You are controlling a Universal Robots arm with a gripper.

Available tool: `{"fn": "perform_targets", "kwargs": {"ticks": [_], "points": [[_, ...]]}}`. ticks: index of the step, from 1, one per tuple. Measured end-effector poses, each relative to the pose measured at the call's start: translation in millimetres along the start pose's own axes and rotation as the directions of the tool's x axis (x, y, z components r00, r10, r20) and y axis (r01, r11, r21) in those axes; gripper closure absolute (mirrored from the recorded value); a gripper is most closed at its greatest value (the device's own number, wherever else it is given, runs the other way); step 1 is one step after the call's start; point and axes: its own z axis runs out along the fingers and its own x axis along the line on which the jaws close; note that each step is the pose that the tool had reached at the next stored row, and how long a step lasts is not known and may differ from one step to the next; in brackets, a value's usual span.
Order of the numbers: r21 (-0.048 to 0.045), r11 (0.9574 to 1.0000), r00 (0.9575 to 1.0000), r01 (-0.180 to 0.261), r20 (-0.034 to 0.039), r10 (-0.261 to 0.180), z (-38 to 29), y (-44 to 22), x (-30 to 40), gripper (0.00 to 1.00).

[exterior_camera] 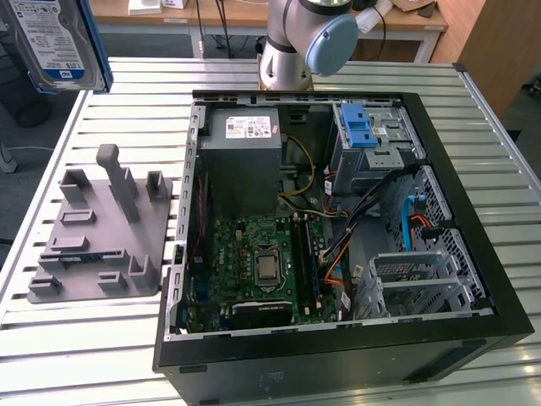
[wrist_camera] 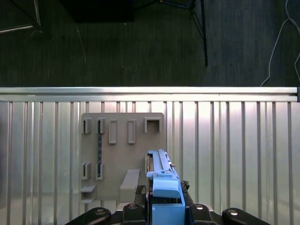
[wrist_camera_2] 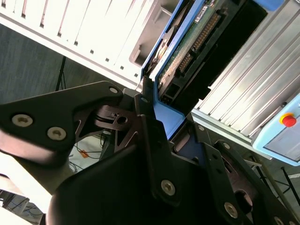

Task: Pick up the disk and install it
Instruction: 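Pick up the disk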

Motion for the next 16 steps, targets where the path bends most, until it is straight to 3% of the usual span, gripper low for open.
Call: {"fn": "perform_targets", "kwargs": {"ticks": [16], "points": [[0.0,1.0,1.0,0.0,0.0,0.0,-0.1,-5.8,-0.1,0.64]]}}
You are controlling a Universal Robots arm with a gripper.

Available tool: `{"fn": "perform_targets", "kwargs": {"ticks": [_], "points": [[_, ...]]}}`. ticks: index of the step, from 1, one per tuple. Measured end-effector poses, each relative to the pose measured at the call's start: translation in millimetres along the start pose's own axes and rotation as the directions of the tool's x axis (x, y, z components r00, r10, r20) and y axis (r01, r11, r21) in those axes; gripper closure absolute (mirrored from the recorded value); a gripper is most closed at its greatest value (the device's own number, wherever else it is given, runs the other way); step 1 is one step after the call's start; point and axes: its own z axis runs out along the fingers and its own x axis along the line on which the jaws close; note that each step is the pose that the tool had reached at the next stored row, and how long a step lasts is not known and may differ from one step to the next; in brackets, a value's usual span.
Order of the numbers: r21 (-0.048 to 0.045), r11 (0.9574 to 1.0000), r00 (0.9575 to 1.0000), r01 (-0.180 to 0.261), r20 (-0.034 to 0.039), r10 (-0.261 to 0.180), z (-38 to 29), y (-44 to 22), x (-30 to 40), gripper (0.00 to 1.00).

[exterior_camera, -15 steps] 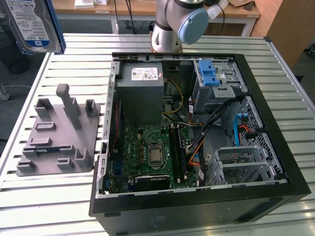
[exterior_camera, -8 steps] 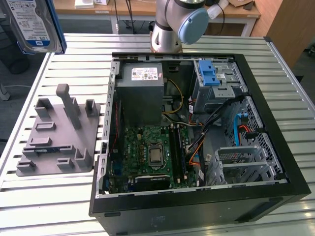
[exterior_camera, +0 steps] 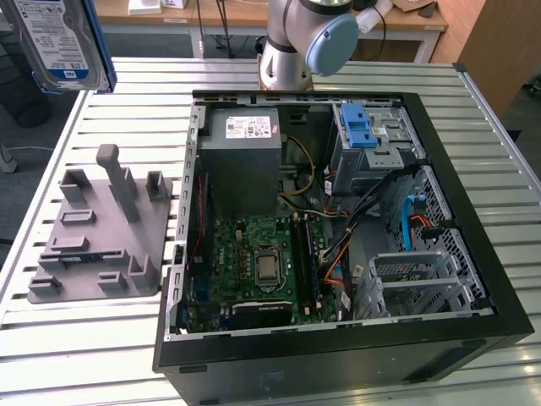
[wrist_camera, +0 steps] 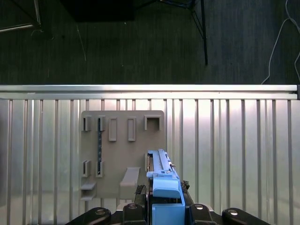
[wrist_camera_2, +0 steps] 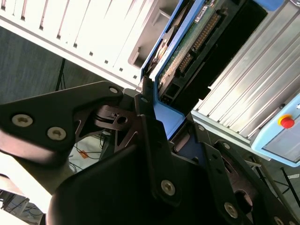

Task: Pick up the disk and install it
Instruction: 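Pick up the disk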

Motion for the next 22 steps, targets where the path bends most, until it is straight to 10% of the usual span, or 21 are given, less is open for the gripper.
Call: {"fn": "perform_targets", "kwargs": {"ticks": [22], "points": [[0.0001,1.0,1.0,0.0,0.0,0.0,-0.2,-12.4,-0.2,0.64]]}}
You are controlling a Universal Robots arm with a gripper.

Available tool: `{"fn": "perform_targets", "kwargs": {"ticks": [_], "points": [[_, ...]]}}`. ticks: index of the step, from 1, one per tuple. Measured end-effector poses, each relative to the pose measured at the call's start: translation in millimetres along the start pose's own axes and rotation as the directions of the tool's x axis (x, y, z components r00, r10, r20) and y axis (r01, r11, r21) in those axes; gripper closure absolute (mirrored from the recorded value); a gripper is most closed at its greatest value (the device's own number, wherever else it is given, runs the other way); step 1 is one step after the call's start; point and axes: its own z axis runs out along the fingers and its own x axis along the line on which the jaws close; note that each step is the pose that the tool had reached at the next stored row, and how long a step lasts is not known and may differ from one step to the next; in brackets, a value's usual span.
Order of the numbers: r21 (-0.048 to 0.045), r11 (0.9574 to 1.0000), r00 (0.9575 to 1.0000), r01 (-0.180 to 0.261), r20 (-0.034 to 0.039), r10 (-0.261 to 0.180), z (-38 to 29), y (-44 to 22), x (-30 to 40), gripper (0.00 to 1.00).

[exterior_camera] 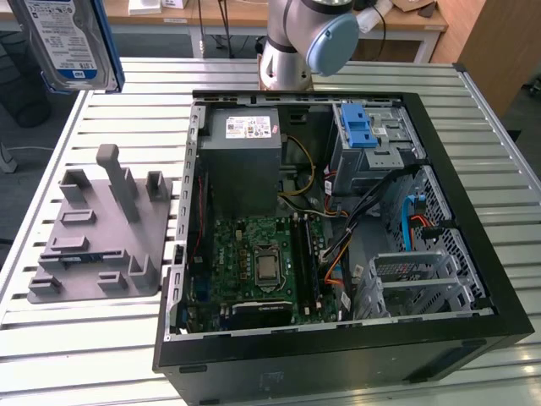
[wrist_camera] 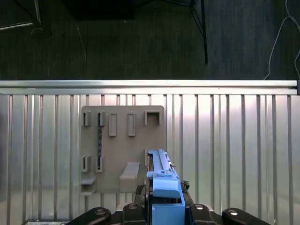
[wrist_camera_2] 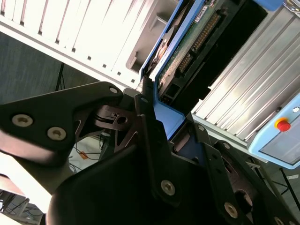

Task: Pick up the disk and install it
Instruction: 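Pick up the disk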

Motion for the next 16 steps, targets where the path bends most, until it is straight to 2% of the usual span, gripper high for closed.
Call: {"fn": "perform_targets", "kwargs": {"ticks": [16], "points": [[-0.0002,1.0,1.0,0.0,-0.0002,0.0,-0.1,-2.3,0.1,0.64]]}}
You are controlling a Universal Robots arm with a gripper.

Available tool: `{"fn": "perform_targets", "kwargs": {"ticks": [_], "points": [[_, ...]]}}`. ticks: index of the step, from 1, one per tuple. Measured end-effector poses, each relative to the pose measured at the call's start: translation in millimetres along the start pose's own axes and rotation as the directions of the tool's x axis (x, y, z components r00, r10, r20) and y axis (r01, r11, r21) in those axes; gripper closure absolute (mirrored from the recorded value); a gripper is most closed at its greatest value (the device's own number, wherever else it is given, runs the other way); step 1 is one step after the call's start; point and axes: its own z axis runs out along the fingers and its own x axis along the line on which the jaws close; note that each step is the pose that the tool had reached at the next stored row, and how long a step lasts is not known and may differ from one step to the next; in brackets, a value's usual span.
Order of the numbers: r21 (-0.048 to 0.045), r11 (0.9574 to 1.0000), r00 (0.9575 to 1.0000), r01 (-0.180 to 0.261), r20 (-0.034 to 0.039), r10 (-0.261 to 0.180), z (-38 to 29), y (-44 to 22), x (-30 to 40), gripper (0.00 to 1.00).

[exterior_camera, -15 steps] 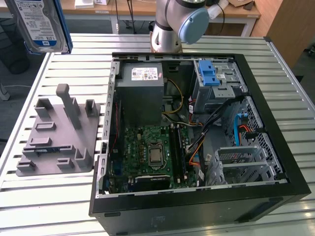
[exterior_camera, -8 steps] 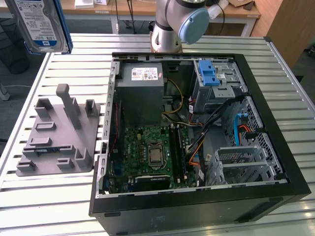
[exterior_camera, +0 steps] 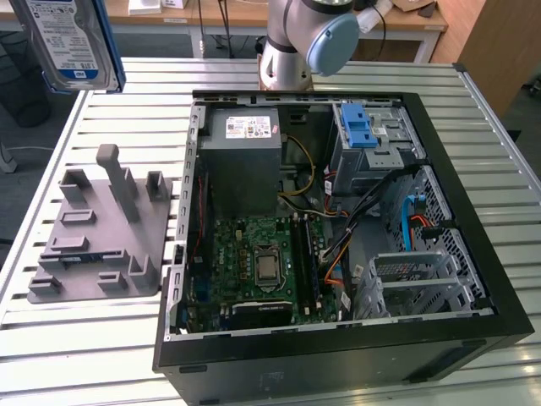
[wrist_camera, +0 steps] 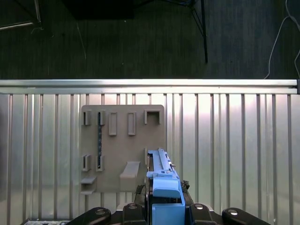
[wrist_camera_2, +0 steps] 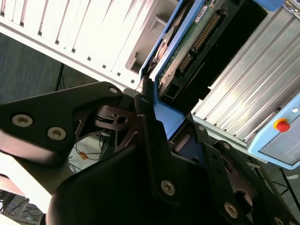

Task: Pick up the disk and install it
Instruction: 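Pick up the disk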

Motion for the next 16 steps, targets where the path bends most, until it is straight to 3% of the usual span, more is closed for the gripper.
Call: {"fn": "perform_targets", "kwargs": {"ticks": [5,7,12,16], "points": [[0.0001,1.0,1.0,0.0,0.0,0.0,0.0,-7.7,-0.2,0.64],[0.0001,1.0,1.0,0.0,0.0,0.0,-1.5,-7.7,-0.2,0.64],[0.0,1.0,1.0,0.0,0.0,0.0,-12.8,-7.6,-0.3,0.64],[0.0002,1.0,1.0,0.0,0.0001,0.0,-13.8,-7.6,0.5,0.64]]}}
